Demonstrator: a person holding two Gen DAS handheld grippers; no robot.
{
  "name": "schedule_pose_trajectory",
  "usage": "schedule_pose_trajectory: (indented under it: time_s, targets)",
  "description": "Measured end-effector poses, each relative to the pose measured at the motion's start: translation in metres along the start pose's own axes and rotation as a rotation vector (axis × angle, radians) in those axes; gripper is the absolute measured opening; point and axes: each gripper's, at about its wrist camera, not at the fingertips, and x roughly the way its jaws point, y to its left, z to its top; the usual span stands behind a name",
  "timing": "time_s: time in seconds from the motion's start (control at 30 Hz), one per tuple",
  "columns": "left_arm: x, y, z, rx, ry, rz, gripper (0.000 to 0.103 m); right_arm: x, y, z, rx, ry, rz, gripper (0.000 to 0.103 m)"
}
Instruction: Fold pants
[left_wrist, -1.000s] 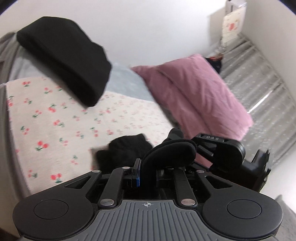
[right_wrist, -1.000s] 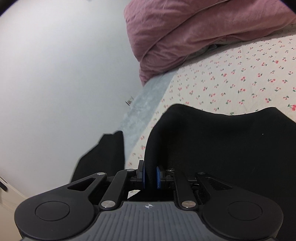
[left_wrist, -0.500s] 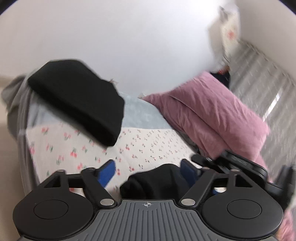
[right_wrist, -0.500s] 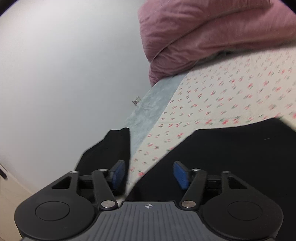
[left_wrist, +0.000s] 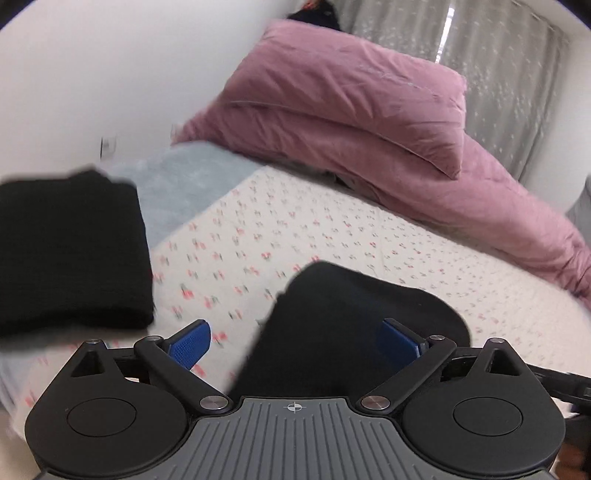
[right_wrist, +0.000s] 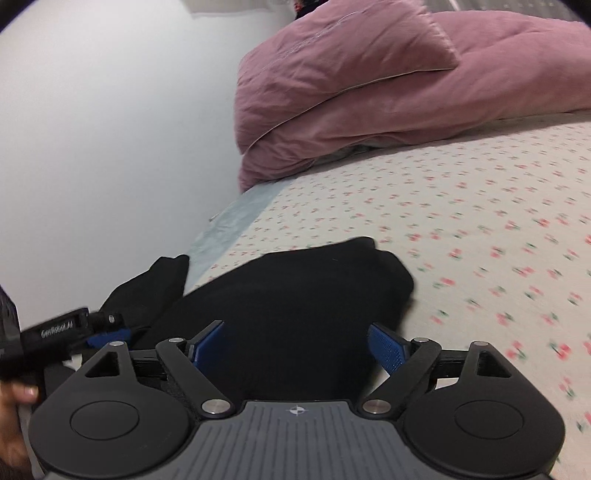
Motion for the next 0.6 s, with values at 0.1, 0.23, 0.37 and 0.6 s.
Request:
schedule_pose_trajectory:
  time_s: [0.1,0.23,0.37,0.6]
  targets:
    - [0.003,-0.005,-0.008,0.131,-0.027,0.000,0.099,0.003,0.003,-0.010,-0.002,-0.010,0.010,0.086]
    - [0.026,0.003,-0.025,0.193,0.023,-0.025,0.099,0.028,0.018,-0.021,-0.010,0.027,-0.023,0.086]
    - [0.030,0.033,-0.043,0.035,0.102,-0.125,0.098,0.037,0.031,-0.052,-0.103,0.082,-0.116,0.087]
    - [0.010,0.055,-0.061,0.083,0.174,-0.215,0.099,-0.008,0.005,-0.081,-0.034,0.085,0.079,0.086]
